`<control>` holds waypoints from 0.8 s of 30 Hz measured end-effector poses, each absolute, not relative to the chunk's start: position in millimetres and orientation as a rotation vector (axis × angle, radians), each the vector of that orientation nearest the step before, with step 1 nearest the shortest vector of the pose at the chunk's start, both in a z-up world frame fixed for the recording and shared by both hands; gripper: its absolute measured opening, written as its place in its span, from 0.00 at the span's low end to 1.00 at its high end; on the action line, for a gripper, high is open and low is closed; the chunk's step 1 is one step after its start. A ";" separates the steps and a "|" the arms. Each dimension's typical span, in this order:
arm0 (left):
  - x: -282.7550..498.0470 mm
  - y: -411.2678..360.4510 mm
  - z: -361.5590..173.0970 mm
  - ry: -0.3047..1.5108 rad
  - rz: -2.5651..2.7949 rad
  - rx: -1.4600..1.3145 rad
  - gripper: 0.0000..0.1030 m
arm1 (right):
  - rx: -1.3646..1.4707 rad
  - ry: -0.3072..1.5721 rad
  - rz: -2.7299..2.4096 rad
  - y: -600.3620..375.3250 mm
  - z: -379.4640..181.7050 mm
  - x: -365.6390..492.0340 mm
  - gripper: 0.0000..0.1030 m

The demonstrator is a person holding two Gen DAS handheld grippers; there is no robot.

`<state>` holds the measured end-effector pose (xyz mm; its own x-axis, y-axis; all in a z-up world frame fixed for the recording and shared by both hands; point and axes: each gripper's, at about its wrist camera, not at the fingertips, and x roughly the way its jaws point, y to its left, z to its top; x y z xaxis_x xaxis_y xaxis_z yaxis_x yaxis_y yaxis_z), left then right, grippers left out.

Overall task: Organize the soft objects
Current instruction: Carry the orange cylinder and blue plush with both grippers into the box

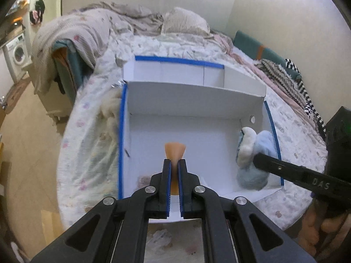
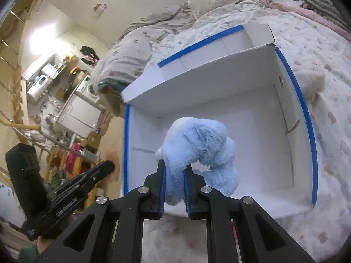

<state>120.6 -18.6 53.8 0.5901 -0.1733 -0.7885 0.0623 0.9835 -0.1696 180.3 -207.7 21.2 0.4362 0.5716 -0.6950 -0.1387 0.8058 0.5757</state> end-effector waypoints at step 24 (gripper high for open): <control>169.8 -40.4 -55.5 1.116 -0.099 -0.070 0.06 | 0.412 1.267 0.348 -194.2 -73.4 213.0 0.16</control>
